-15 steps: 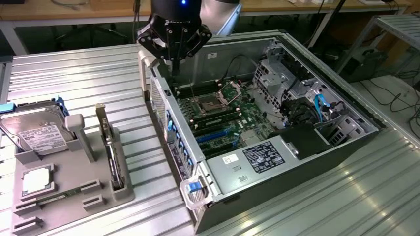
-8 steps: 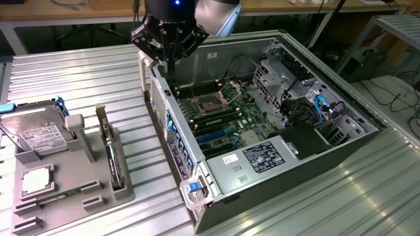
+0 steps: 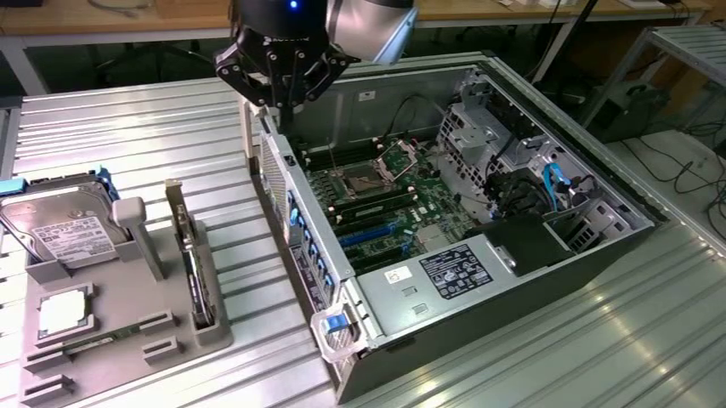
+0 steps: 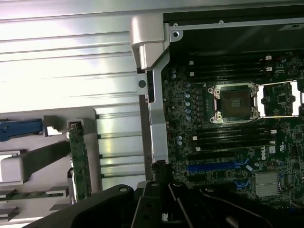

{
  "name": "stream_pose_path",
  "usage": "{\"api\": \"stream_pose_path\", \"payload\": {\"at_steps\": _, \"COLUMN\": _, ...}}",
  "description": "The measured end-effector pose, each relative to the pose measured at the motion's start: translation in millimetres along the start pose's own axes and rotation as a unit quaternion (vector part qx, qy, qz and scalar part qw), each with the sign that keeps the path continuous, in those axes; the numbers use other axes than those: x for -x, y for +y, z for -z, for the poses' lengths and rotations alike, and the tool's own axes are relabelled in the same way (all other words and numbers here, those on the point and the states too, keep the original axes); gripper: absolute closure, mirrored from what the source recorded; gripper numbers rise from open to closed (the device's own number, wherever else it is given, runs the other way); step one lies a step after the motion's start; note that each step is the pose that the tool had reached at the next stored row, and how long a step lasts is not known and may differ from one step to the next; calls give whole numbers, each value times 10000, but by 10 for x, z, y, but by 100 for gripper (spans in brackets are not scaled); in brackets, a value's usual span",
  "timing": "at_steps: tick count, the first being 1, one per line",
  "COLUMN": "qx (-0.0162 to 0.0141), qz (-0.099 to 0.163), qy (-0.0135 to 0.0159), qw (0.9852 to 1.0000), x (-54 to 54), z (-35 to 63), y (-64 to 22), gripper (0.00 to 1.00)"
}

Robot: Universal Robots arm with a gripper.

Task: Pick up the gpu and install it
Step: 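Reach for the gpu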

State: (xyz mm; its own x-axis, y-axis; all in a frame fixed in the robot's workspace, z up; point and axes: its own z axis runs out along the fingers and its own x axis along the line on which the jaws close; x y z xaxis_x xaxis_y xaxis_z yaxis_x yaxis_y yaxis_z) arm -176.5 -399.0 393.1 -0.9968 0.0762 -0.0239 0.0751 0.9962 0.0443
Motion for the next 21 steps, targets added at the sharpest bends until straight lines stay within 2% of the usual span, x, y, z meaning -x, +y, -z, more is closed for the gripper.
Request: {"api": "stream_pose_path", "payload": {"at_steps": 21, "qx": 0, "qz": 0, "qy": 5, "qw": 10000, "x": -233, "z": 4, "y": -18, "gripper": 89}}
